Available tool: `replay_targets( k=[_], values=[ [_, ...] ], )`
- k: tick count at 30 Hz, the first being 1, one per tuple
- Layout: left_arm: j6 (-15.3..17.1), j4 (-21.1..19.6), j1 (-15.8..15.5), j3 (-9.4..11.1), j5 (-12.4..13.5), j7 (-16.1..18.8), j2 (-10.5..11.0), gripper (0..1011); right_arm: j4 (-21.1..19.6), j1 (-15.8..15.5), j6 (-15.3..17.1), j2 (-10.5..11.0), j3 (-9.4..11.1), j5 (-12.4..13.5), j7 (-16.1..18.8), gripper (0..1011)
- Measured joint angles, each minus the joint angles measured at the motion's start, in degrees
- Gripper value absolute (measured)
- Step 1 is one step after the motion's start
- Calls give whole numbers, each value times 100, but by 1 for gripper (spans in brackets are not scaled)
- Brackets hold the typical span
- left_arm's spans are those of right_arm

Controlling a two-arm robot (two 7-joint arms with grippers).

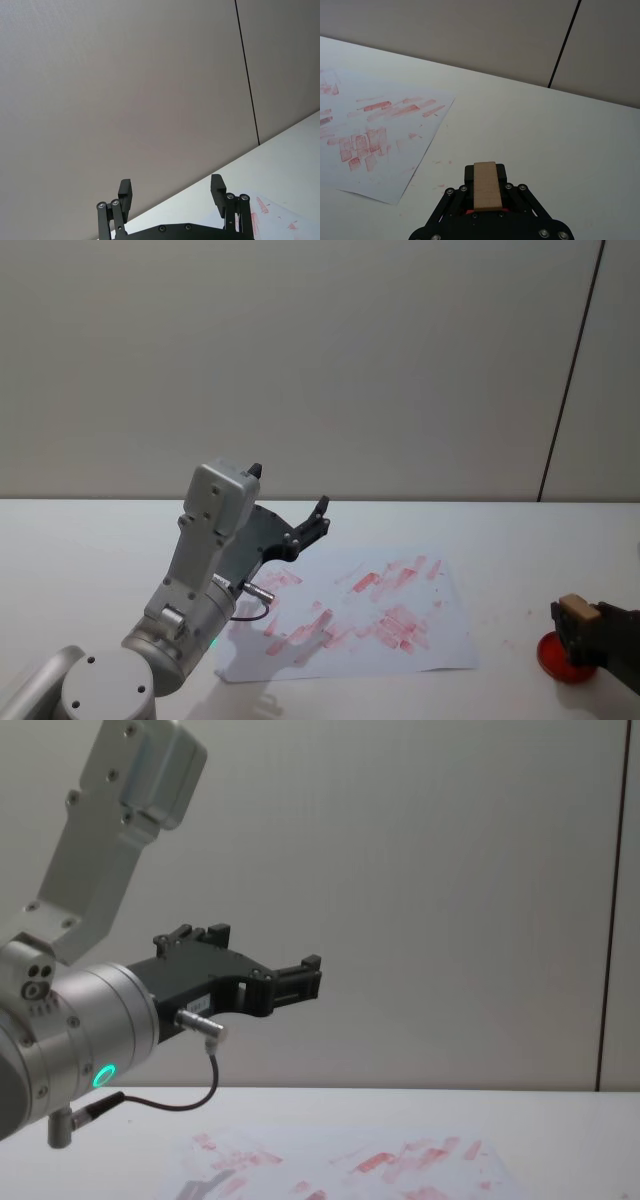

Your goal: Use the one hand to pick up the stamp and affix it onto the A4 paper.

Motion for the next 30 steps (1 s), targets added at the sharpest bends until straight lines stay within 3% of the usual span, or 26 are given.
replay_targets(
  k=[20, 30],
  values=[
    [0, 0, 0, 0, 0, 0, 0, 1003, 51, -8, 156, -7, -19, -142, 16, 243],
    [0, 0, 0, 0, 0, 0, 0, 1002, 61, -8, 174, -11, -25, -173, 16, 564]
  ],
)
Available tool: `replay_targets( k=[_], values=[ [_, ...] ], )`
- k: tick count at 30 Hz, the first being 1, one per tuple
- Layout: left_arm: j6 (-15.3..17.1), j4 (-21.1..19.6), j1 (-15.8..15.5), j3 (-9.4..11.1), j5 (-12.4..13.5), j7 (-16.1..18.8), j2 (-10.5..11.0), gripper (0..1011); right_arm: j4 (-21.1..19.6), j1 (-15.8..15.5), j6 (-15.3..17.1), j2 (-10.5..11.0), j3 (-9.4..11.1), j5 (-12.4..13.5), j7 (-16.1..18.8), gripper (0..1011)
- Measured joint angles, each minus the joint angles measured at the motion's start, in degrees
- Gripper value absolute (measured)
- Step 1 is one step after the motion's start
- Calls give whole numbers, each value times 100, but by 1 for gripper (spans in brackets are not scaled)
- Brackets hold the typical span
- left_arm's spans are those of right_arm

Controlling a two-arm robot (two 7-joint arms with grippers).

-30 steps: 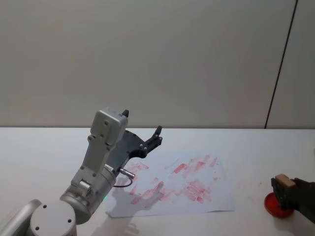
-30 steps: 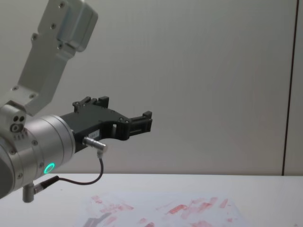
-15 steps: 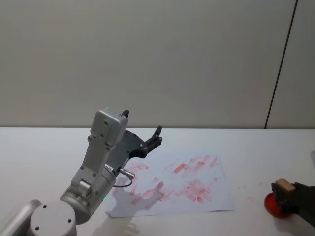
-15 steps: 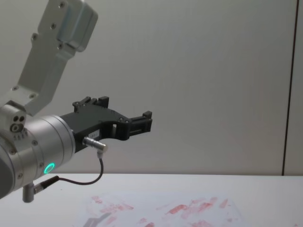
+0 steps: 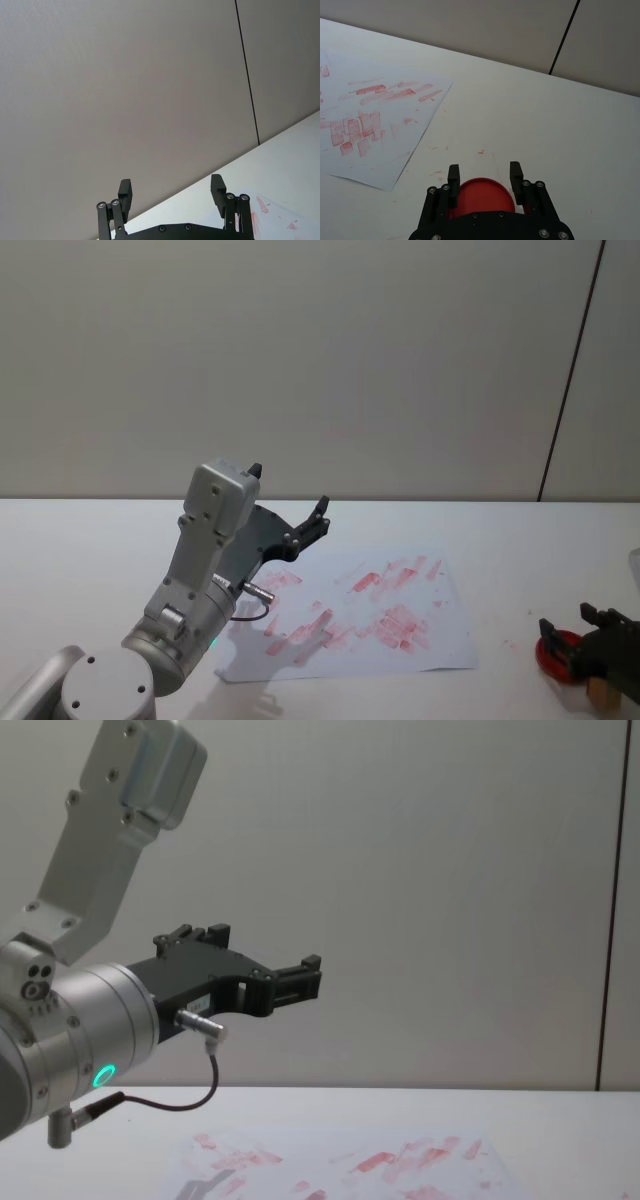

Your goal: Use the one hand to pick up the stamp and affix it onto the A4 paper.

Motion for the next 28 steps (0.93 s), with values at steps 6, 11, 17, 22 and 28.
replay_targets(
  k=[6, 11, 17, 22, 28],
  values=[
    [0, 0, 0, 0, 0, 0, 0, 1002, 4, 0, 7, -2, -1, -8, 0, 738],
    [0, 0, 0, 0, 0, 0, 0, 1003, 8, 0, 11, -3, -2, -12, 0, 906],
    [0, 0, 0, 0, 0, 0, 0, 1002, 9, 0, 16, -3, -1, -16, 0, 1001],
    [0, 0, 0, 0, 0, 0, 0, 1002, 9, 0, 16, -3, -1, -19, 0, 1001],
    [0, 0, 0, 0, 0, 0, 0, 1003, 9, 0, 16, -3, -1, -21, -1, 1001]
  ],
)
